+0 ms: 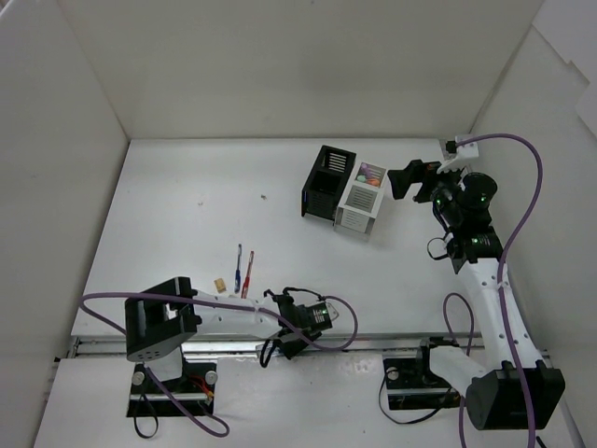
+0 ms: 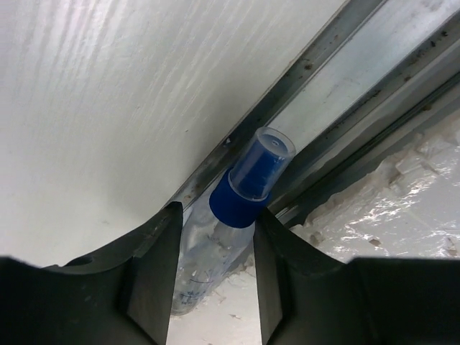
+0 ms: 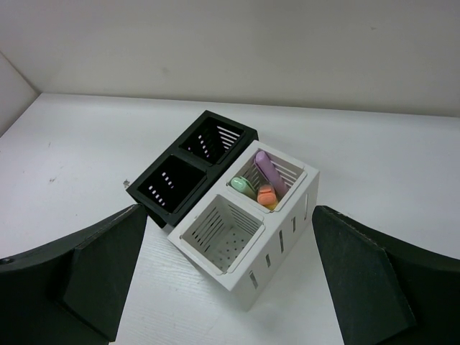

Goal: Sort the stationery into containers
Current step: Pick up the stationery from the corner of the board, then place the stationery in the storage box.

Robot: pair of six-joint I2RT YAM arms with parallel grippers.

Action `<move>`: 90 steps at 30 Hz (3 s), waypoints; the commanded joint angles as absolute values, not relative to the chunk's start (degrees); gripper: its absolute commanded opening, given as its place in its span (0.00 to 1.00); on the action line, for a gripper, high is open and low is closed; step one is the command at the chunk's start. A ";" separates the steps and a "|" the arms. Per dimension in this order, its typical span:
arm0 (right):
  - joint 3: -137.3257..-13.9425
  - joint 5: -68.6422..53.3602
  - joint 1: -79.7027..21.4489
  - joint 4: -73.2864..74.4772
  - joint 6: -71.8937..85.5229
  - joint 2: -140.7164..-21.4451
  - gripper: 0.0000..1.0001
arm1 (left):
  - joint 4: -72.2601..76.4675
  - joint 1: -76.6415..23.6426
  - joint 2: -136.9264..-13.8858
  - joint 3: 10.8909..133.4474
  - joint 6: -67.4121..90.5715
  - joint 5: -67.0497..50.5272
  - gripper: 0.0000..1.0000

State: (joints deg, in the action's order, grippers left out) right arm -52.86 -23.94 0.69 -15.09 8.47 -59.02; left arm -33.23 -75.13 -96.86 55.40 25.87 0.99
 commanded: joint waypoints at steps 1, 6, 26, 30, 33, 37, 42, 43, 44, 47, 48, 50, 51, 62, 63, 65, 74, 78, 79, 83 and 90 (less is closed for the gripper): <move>-53.79 -23.47 0.44 -18.72 7.82 -57.57 0.98 | -39.19 -75.32 -92.91 56.59 29.61 6.40 0.01; -53.44 -23.29 0.44 -18.72 7.91 -56.52 0.98 | -41.57 -75.32 -85.01 59.94 31.64 17.47 0.00; -39.65 2.19 0.44 -17.16 22.58 -44.56 0.98 | 13.00 -55.20 -78.82 71.35 1.86 11.98 0.00; -36.92 6.92 0.44 -15.91 26.79 -42.02 0.98 | 11.87 -53.35 -89.19 87.08 0.09 4.14 0.00; -35.77 8.87 0.53 -14.50 28.56 -40.61 0.98 | 16.24 -52.82 -95.35 91.57 0.35 -2.43 0.00; -34.98 10.28 0.44 -13.89 28.30 -39.38 0.98 | 18.99 -52.21 -103.26 96.93 0.52 -5.09 0.00; -36.30 8.18 0.44 -12.83 25.31 -39.99 0.98 | 21.08 -49.23 -111.61 105.64 2.28 -11.59 0.00; -36.30 8.00 0.35 -12.92 25.23 -40.16 0.98 | 21.88 -48.70 -114.14 106.34 3.24 -14.04 0.00; -36.21 7.74 0.44 -12.83 24.88 -40.25 0.98 | 23.54 -48.69 -115.13 107.74 5.08 -14.93 0.00; -35.95 6.86 0.44 -13.53 24.00 -40.69 0.98 | 25.31 -47.11 -118.91 110.46 6.94 -17.83 0.00; -36.03 6.77 0.35 -13.62 23.99 -40.69 0.98 | 25.31 -46.50 -120.13 110.91 7.73 -18.45 0.00; -35.95 6.85 0.44 -13.97 23.64 -40.87 0.98 | 25.66 -46.49 -120.67 111.01 8.35 -19.42 0.00; -35.95 7.03 0.35 -14.06 23.47 -41.30 0.98 | 25.93 -46.49 -120.67 110.40 8.35 -19.34 0.00; -36.56 5.54 0.35 -14.24 23.03 -42.54 0.98 | 27.08 -46.49 -119.18 102.04 9.14 -18.72 0.28; -36.65 5.54 0.44 -13.98 22.94 -42.37 0.98 | 26.72 -46.49 -119.09 101.95 9.23 -18.72 0.28; -36.65 5.54 0.44 -13.89 22.94 -42.01 0.98 | 26.80 -46.49 -118.65 100.99 9.58 -18.20 0.29; -37.09 5.01 0.44 -12.04 22.94 -40.17 0.98 | 27.25 -46.49 -116.98 98.18 10.28 -18.98 0.45; -37.88 3.26 0.44 -11.60 21.36 -39.81 0.98 | 26.63 -46.49 -114.97 97.21 10.02 -19.69 0.49; -38.14 1.60 0.44 -11.43 20.14 -39.81 0.98 | 25.93 -46.49 -114.35 96.68 10.02 -19.77 0.55; -39.37 -1.56 0.35 -10.02 18.29 -40.52 0.98 | 25.31 -46.49 -109.18 93.17 9.67 -19.60 0.79; -42.18 -10.80 -6.12 -10.46 8.54 -41.39 0.98 | 13.22 -45.44 -92.05 79.67 10.89 -11.18 1.00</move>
State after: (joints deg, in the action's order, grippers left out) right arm -37.89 -4.51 -1.69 -6.96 15.09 -40.45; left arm 17.15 -46.39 -102.41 83.18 9.69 -15.81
